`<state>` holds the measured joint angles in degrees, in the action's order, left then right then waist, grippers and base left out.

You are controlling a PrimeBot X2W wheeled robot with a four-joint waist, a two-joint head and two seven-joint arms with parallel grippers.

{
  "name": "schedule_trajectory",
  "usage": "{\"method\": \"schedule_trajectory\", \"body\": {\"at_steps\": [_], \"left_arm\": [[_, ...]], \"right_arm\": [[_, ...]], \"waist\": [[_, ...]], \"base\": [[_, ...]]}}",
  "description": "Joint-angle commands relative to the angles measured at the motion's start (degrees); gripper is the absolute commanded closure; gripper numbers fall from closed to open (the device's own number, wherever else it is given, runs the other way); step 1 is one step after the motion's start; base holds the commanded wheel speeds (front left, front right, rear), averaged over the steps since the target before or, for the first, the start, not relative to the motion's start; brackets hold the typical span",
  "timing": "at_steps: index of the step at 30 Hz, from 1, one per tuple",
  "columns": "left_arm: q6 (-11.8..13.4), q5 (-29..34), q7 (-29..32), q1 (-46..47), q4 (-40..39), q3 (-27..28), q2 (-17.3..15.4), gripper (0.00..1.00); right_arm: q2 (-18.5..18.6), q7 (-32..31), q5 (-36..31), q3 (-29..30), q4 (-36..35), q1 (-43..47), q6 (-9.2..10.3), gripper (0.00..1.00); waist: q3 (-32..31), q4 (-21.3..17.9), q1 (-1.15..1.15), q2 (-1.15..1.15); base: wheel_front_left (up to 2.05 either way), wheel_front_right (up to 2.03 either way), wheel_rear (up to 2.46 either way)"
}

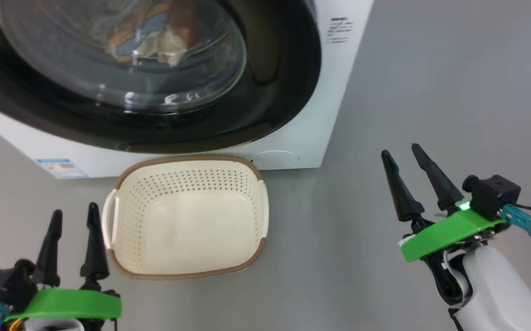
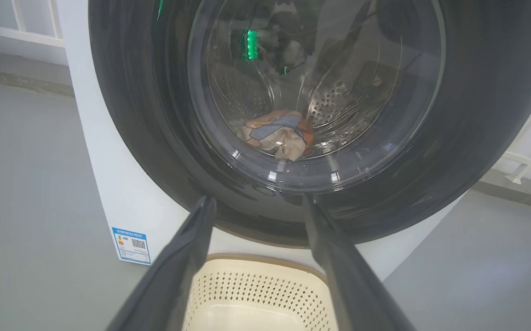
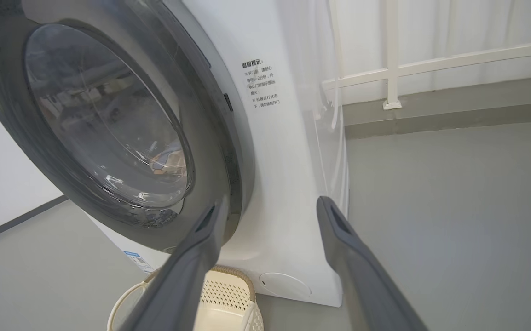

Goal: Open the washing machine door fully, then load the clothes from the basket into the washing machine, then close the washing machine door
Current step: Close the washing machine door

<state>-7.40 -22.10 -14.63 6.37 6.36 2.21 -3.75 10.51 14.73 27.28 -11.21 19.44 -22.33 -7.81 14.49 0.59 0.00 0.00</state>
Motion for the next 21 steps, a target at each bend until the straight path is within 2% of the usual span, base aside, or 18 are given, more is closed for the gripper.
{"method": "schedule_trajectory", "body": {"at_steps": [1, 21], "left_arm": [[-0.1, -0.2, -0.4, -0.3, -0.9, 2.1, -1.7, 0.00], [-0.1, 1.7, -0.4, -3.1, -0.3, 4.8, -3.6, 0.00]], "right_arm": [[-0.4, 0.3, -0.3, -0.4, -1.5, 1.3, 0.32, 0.00], [1.1, 0.3, -0.7, 3.8, -2.4, 7.7, 0.32, 0.00]], "waist": [[-0.9, -1.5, 0.00, 0.00], [-3.0, -6.5, 0.00, 0.00]], "base": [[0.00, 0.00, 0.00], [0.00, 0.00, 0.00]]}}
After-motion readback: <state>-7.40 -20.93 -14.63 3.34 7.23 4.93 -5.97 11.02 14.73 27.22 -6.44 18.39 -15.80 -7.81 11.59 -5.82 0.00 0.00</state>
